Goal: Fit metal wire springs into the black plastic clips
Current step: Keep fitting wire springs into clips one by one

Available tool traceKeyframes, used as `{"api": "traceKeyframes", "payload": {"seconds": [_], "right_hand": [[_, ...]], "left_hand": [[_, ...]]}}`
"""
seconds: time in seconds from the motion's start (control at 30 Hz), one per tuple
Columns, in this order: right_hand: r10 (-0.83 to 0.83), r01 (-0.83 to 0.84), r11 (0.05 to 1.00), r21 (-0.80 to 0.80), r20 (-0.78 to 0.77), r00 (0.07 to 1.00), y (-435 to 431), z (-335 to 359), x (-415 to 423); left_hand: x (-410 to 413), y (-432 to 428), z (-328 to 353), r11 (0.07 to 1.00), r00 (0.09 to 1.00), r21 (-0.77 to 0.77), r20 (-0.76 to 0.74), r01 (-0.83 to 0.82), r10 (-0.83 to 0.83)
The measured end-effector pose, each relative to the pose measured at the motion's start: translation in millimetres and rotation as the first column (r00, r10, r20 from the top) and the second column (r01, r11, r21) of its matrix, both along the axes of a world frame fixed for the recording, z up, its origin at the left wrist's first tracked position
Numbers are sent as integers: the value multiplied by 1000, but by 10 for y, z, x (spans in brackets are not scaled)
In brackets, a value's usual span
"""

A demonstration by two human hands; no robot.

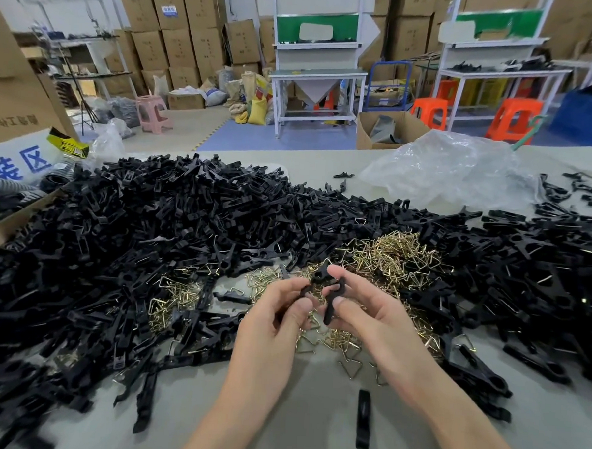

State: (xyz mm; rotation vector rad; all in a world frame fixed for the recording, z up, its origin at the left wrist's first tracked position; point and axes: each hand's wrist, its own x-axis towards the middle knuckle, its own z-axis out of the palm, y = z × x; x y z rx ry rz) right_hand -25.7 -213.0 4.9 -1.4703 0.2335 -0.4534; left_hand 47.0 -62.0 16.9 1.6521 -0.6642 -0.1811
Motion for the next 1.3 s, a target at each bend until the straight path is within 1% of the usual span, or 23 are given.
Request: {"api": "traceKeyframes", "payload": {"seconds": [0.1,0.2,0.3,0.43,0.7,0.9,1.03,1.17,1.3], "right_hand": [[18,-19,998,-66,-18,1000,27,23,-26],[19,-24,993,-115,-39,999,59,42,-30],[15,-21,991,-136,-45,999,72,57,-26],[29,-32,993,-110,-30,999,67,47,-25],[11,-13,992,-124,-13,1000,47,3,-1],[15,-15,992,-124,-3,1000,51,17,-3],[16,-16,993,-117,-6,1000,54,35,-10],[17,-18,994,-109,-14,1000,48,40,-20],[18,-20,995,-101,-19,1000,33,33,-9]], "left_hand": [[13,-3,20,998,997,-63,-80,-23,18],[28,-8,25,996,990,-87,-141,4,-16],[17,-21,28,993,986,-114,-166,17,-36],[11,-24,14,989,981,-150,-188,14,-42],[8,-17,-3,997,994,-74,-106,9,-17],[17,-12,-14,998,996,-56,-88,-31,26],[35,0,-8,1000,997,-22,-76,-6,5],[20,10,-18,999,1000,41,6,-23,23],[1,20,-4,998,997,64,70,-13,9]]}}
